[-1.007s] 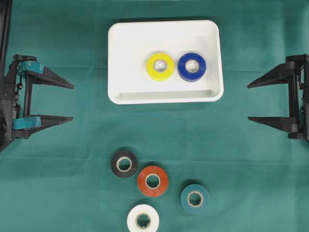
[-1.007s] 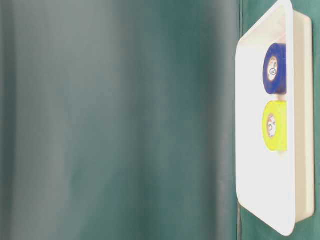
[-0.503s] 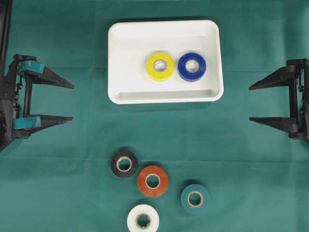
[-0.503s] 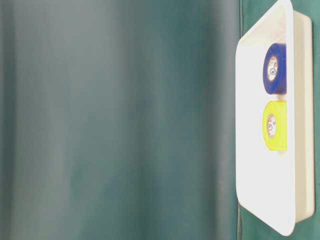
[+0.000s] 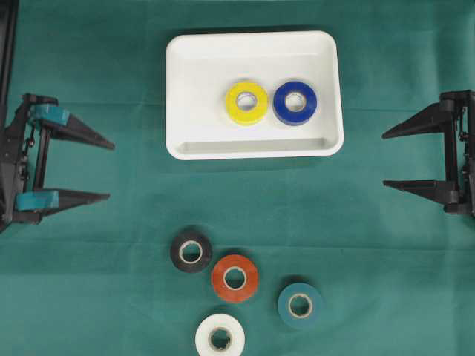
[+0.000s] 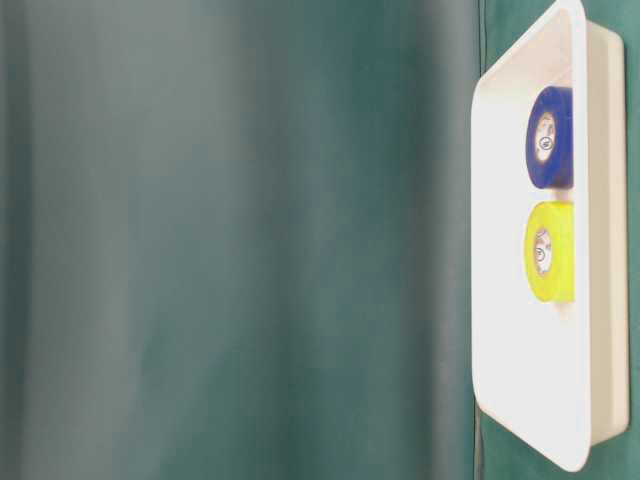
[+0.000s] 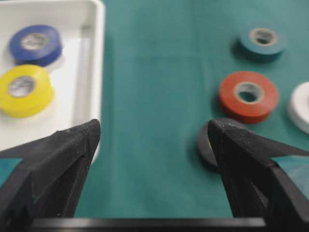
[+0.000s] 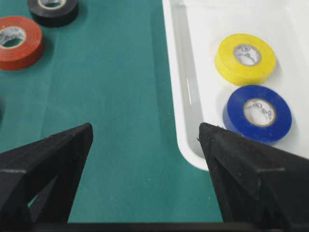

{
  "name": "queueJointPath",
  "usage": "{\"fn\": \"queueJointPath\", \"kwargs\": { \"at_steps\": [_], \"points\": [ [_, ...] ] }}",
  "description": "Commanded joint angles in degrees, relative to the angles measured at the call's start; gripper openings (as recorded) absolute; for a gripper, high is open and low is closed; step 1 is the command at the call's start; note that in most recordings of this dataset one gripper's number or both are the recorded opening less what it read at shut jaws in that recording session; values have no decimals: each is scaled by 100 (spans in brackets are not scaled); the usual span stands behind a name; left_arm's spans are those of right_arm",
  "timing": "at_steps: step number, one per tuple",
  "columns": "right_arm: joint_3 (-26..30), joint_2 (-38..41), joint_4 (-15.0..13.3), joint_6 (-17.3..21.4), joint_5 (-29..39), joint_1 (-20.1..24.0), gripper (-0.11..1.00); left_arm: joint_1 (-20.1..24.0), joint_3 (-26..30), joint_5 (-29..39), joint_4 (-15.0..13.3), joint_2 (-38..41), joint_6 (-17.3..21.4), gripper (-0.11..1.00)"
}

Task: Pick up the tape from a random location and place it into the white case.
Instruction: 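Move the left gripper toward the teal tape roll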

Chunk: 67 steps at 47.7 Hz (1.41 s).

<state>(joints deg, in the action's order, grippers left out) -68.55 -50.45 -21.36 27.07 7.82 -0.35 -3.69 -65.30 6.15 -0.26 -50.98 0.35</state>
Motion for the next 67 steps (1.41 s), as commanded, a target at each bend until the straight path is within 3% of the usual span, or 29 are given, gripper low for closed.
{"fn": "queueJointPath", "kwargs": {
  "at_steps": [1, 11, 33, 43, 54, 67],
  "points": [
    [114, 18, 0, 9, -44, -18, 88, -237, 70, -44, -18, 18, -62, 97],
    [123, 26, 0, 0, -26, -18, 88, -694, 70, -44, -9, 18, -88, 97],
    [123, 35, 9, 0, -26, -9, 88, -712, 70, -79, -18, 70, -97, 96],
    [123, 35, 0, -18, -26, -18, 88, -765, 88, -483, -18, 272, -141, 96],
    [132, 35, -18, -35, -26, -18, 88, -958, 431, -1011, -9, 1063, -158, 96],
    [132, 35, -18, -44, -26, -18, 88, -976, 1389, -1107, -9, 2435, -149, 96]
  ]
}}
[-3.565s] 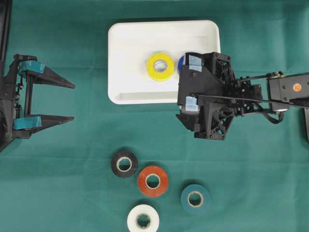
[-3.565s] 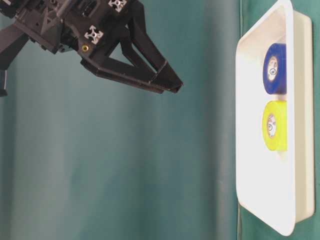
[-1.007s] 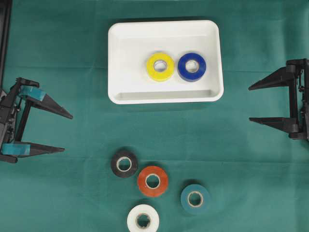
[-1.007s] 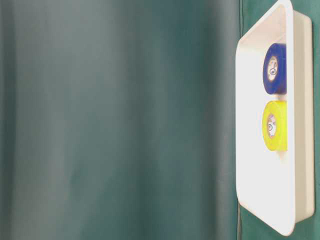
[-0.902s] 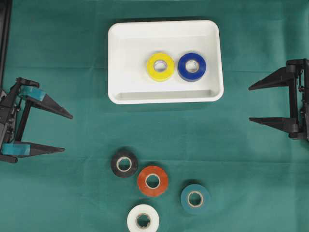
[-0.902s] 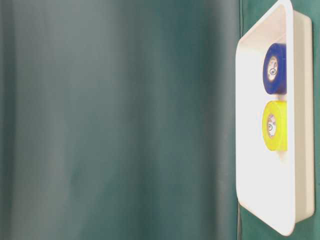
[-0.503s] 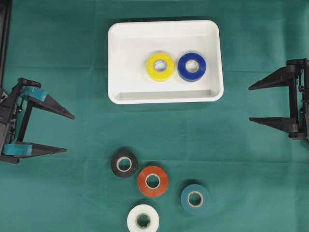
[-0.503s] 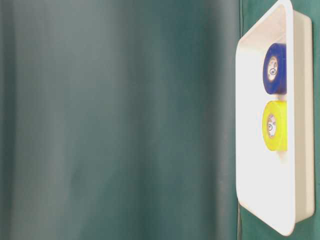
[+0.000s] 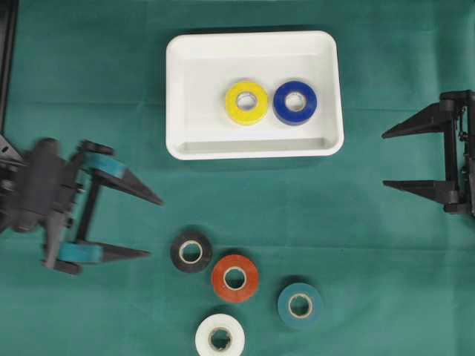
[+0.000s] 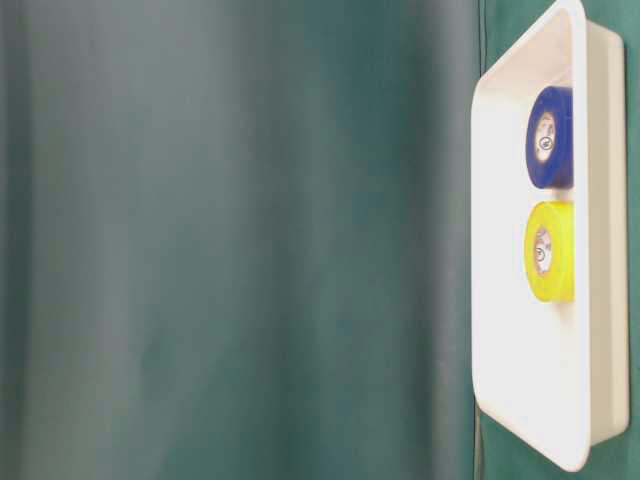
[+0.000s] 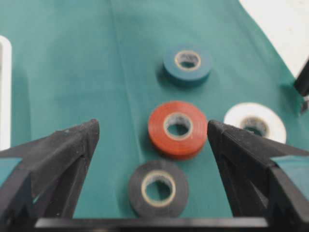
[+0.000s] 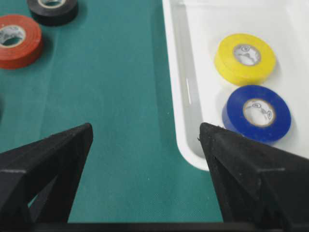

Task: Pick up the tape from a random location and place it into the white case.
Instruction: 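Move the left gripper toward the teal tape roll, then lower the left gripper over the teal roll's hole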

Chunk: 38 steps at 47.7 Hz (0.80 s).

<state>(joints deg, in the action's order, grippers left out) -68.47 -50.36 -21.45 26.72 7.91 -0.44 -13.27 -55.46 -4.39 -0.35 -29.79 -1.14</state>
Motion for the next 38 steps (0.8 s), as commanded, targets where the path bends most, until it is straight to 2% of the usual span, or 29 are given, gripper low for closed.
{"fn": "queueJointPath", "kwargs": {
  "at_steps": [1, 12, 38],
  "points": [
    [123, 26, -9, -9, -44, -9, 88, -18, 483, -53, 0, 413, 0, 96],
    [123, 35, -18, -18, -53, -9, 88, -18, 1459, 44, 0, 1397, 26, 96],
    [167, 35, -18, -18, -53, -9, 88, -158, 3718, 615, 9, 3129, 35, 96]
  ]
}}
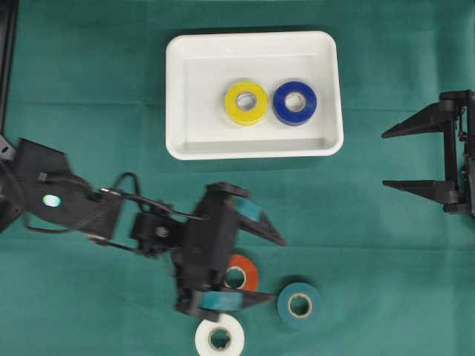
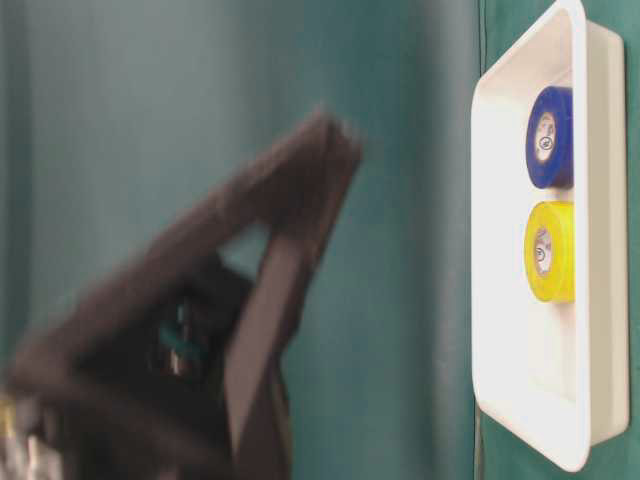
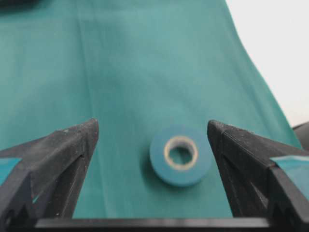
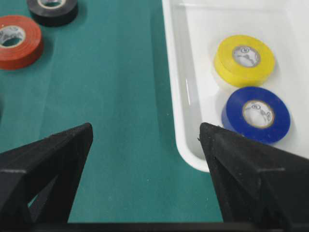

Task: Pick up the tape from a random location and place it into the white case.
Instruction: 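Lower the left gripper over the teal roll's hole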

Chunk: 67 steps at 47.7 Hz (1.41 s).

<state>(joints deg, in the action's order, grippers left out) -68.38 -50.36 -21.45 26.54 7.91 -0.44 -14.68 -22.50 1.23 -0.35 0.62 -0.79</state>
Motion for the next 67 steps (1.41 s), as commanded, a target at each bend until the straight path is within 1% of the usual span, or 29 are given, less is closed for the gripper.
{"fn": "queueJointPath", "kwargs": {
  "at_steps": [1, 11, 17, 23, 29, 39, 49, 56, 67],
  "points": [
    [158, 35, -18, 0, -62, -9, 88, -18, 510, 79, 9, 141, 0, 96],
    [167, 35, -18, 0, -35, -9, 88, -53, 1195, 343, 9, 598, 0, 96],
    [167, 35, -18, -9, -26, -9, 88, -62, 1415, 466, 9, 738, -26, 96],
    [167, 35, -18, -26, -18, -9, 88, -62, 1591, 747, 9, 844, -114, 96],
    [167, 35, -18, -35, -9, -9, 88, -62, 1934, 1301, 9, 993, -158, 96],
    [167, 35, -18, -35, 26, -9, 88, -26, 2909, 2821, 18, 1424, -211, 96],
    [167, 26, -18, -35, 44, -9, 88, 26, 3779, 4122, 79, 1811, -589, 96],
    [167, 35, -18, -44, 70, -9, 88, 9, 4148, 4588, 79, 2004, -765, 96],
    [167, 35, -18, -44, 70, -9, 88, -9, 4184, 4649, 88, 2039, -844, 96]
  ]
}}
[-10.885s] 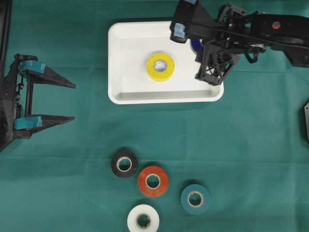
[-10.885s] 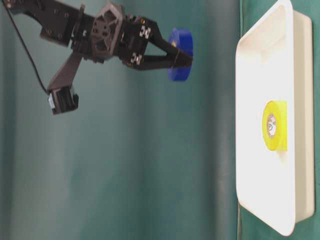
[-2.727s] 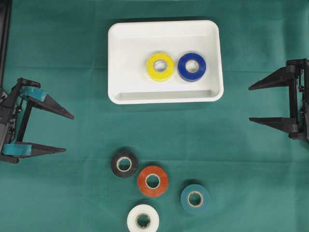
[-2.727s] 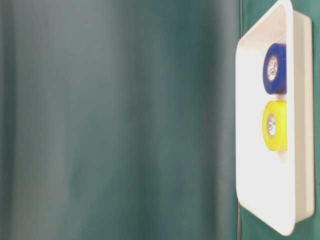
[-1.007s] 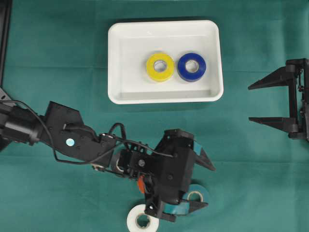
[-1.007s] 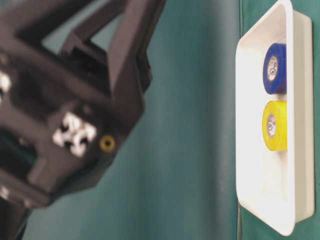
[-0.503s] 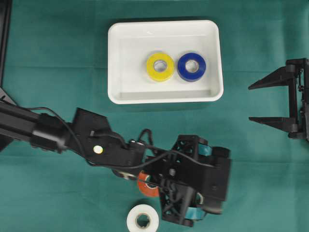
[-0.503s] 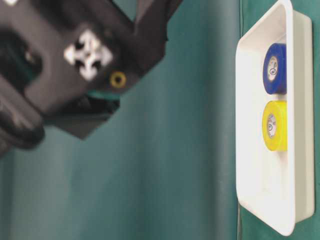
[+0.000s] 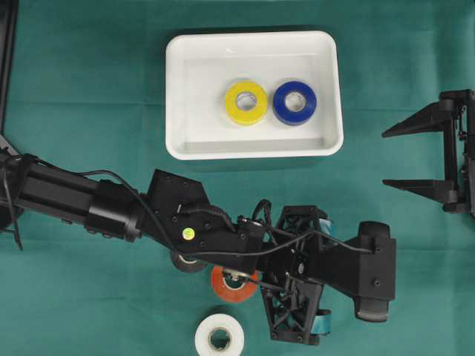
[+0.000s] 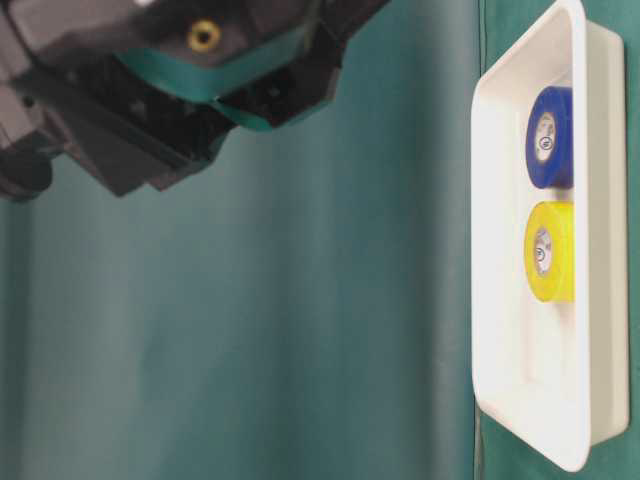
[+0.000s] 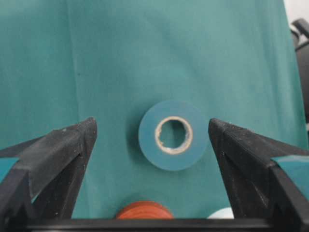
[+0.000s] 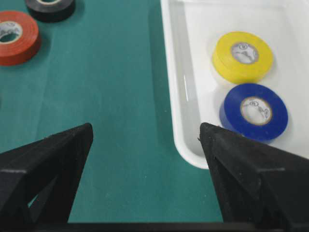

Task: Pick up the tape from a random location and place it into the white case.
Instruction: 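Lower the left gripper over the teal roll's hole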

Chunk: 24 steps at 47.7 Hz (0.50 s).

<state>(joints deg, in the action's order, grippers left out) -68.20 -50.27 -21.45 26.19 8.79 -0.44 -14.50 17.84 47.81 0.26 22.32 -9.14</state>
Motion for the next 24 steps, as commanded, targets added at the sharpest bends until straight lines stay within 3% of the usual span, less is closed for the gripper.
{"fn": "queueJointPath", "kwargs": {
  "at_steps": [1, 24],
  "points": [
    [149, 26, -18, -9, -18, -9, 88, -26, 149, -18, 26, -123, -9, 96],
    [149, 26, -18, -9, -26, -9, 88, -44, 97, -18, 26, -123, 0, 96]
  ]
}}
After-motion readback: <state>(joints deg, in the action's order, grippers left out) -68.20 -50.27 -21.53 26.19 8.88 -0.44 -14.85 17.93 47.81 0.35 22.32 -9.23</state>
